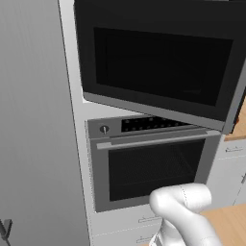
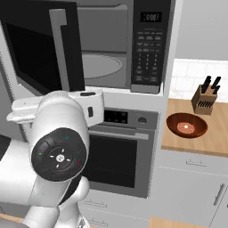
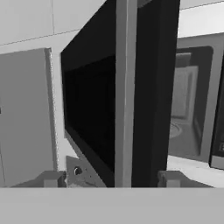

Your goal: Open the microwave, place the bowl with waffle inside the microwave, then close the microwave door and turn it on.

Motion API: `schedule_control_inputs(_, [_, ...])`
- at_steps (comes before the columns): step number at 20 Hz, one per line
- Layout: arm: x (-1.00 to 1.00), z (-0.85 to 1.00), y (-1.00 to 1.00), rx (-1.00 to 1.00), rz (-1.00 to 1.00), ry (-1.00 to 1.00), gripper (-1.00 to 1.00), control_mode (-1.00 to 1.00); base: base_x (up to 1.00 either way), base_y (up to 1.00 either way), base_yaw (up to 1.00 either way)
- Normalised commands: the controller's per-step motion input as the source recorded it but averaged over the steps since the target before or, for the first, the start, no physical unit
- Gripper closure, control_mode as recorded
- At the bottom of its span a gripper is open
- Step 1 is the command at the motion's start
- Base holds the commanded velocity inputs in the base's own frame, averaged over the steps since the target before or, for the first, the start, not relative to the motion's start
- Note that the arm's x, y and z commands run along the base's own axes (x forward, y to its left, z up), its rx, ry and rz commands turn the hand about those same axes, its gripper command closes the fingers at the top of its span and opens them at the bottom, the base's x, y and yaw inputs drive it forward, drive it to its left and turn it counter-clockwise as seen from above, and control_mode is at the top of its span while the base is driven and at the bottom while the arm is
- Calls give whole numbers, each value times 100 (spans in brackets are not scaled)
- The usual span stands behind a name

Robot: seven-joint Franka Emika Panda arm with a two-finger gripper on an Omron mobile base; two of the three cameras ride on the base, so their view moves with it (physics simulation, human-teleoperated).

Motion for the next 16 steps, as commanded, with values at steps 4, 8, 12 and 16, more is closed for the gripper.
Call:
schedule_control_inputs(4, [-33, 11, 0, 3, 4, -42, -100, -100, 0, 0, 0])
schedule_control_inputs(8, [50, 0, -23, 11, 14, -27, -100, -100, 0, 0, 0])
schedule_control_inputs(12, [30, 0, -61, 17, 33, -10, -100, -100, 0, 0, 0])
schedule_control_inputs(16, [23, 0, -60, 5, 33, -1, -100, -100, 0, 0, 0])
